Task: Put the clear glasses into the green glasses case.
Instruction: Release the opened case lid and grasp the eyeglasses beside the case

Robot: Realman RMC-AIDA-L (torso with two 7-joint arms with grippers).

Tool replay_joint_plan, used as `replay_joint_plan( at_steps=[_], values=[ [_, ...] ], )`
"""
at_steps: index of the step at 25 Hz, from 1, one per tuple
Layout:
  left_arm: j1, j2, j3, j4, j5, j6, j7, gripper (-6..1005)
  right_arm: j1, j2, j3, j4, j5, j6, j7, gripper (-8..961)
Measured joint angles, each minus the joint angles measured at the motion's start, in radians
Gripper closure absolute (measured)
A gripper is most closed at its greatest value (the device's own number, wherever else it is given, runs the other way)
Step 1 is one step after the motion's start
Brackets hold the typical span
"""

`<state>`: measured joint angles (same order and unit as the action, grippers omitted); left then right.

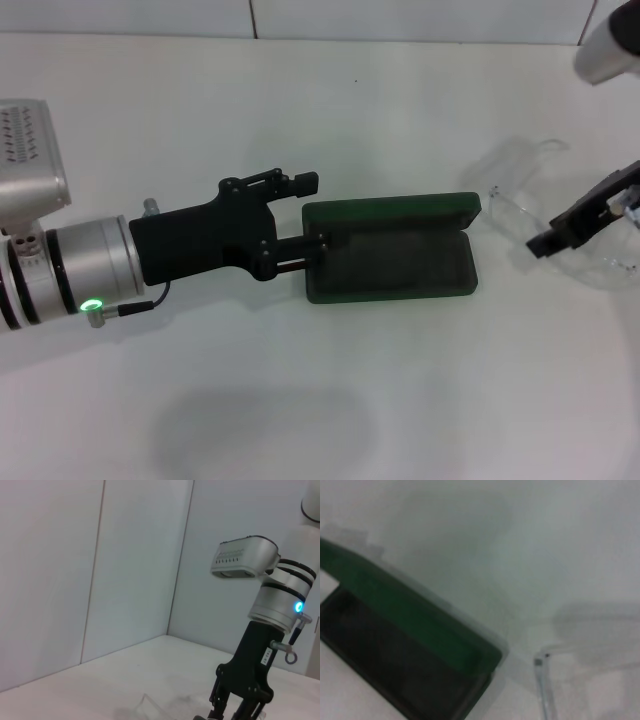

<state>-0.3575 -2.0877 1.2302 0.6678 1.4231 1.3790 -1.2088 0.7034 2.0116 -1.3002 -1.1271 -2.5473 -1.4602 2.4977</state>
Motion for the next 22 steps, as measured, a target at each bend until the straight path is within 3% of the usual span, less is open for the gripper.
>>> replay_joint_plan(
  at_steps=[22],
  values=[
    [0.002,0.001,0.000,-0.001,0.001,-0.007,0.008,236,0.014,0.005,-0.121,0.013,-0.024,0.021,0.006,580]
  ],
)
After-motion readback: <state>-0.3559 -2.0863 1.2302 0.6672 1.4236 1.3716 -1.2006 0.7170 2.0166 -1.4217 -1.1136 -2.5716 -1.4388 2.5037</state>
